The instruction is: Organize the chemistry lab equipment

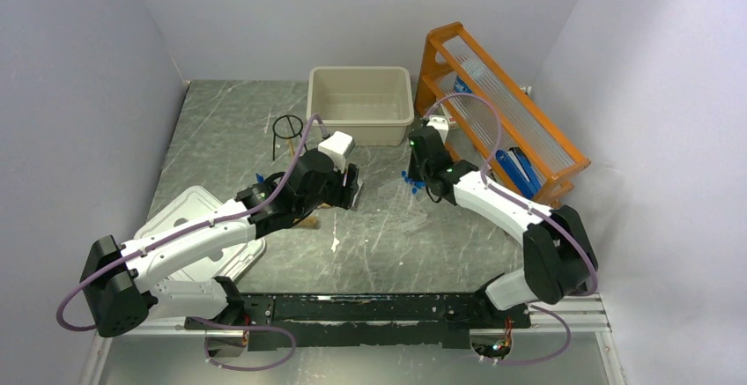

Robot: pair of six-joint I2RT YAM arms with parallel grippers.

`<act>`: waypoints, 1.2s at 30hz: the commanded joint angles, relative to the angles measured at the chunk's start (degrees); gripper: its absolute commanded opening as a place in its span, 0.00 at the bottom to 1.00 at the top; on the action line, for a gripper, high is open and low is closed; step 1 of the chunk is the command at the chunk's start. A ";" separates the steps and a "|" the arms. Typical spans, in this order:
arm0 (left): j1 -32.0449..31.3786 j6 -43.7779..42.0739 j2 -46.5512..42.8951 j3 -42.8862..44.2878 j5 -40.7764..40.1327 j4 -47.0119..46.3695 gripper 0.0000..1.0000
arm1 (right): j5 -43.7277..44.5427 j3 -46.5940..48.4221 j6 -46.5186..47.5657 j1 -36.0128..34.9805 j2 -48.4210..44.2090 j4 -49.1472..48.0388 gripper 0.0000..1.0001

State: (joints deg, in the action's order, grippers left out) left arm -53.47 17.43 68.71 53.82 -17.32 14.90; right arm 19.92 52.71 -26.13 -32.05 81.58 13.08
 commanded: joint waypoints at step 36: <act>-0.14 0.60 0.15 -0.30 0.75 -0.66 0.66 | -10.32 -1.12 1.27 1.54 -0.36 5.89 0.12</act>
State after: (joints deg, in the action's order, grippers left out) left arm -53.47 17.45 68.82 53.82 -17.32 14.87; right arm 10.87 52.34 -24.62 -30.89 83.15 17.28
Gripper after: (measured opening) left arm 0.664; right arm 0.125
